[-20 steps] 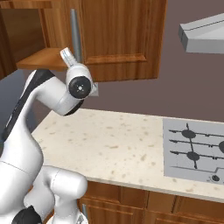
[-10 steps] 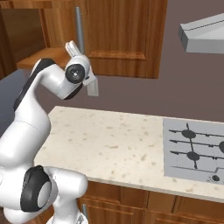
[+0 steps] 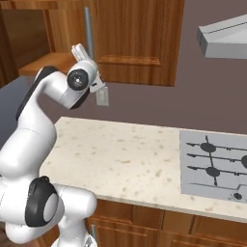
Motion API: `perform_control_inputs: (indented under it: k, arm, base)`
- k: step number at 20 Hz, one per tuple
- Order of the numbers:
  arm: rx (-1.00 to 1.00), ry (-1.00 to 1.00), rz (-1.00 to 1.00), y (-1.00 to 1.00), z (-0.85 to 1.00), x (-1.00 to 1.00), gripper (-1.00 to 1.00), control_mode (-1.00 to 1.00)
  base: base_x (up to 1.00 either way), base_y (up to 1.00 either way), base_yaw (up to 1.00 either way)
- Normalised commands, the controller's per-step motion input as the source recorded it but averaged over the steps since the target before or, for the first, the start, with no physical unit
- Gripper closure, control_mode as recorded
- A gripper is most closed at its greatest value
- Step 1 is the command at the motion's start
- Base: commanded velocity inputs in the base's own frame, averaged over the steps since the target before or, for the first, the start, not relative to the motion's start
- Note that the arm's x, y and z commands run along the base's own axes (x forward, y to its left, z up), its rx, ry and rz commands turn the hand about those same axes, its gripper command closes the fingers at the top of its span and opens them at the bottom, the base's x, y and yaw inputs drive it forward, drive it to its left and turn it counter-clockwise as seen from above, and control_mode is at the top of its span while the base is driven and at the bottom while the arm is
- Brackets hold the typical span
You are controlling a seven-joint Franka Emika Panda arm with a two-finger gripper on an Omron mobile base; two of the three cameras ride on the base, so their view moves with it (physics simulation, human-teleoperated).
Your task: Pick the mug and place it in the sink. Pick the bowl and place it in the open cabinet and then close the cabinet.
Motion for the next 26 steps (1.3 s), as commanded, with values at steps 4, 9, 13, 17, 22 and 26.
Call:
perform_control_inputs:
  k: [4, 9, 13, 17, 22, 26]
  arm:
    - [0.06, 0.22, 0.0, -0.13, 0.11, -0.29, -1.0, -1.0]
    - [0.04, 0.3, 0.0, -0.08, 0.21, -0.84, -1.0, -1.0]
    - [0.0, 0.06, 0.0, 0.01, 0.19, -0.96, -1.0, -1.0]
    - [0.0, -0.07, 0.0, 0.16, 0.02, -1.0, -1.0, -1.0]
    - [0.0, -0.23, 0.01, 0.18, 0.0, -1.0, -1.0, -1.0]
    - [-0.01, -0.16, 0.0, 0.07, 0.1, -0.91, -1.0, -1.0]
  base:
    - [0.0, 0.0, 0.0]
    - [0.0, 0.0, 0.0]
    - [0.0, 0.0, 0.0]
    - [0.0, 0.0, 0.0]
    - [0.0, 0.0, 0.0]
    - [0.0, 0.0, 0.0]
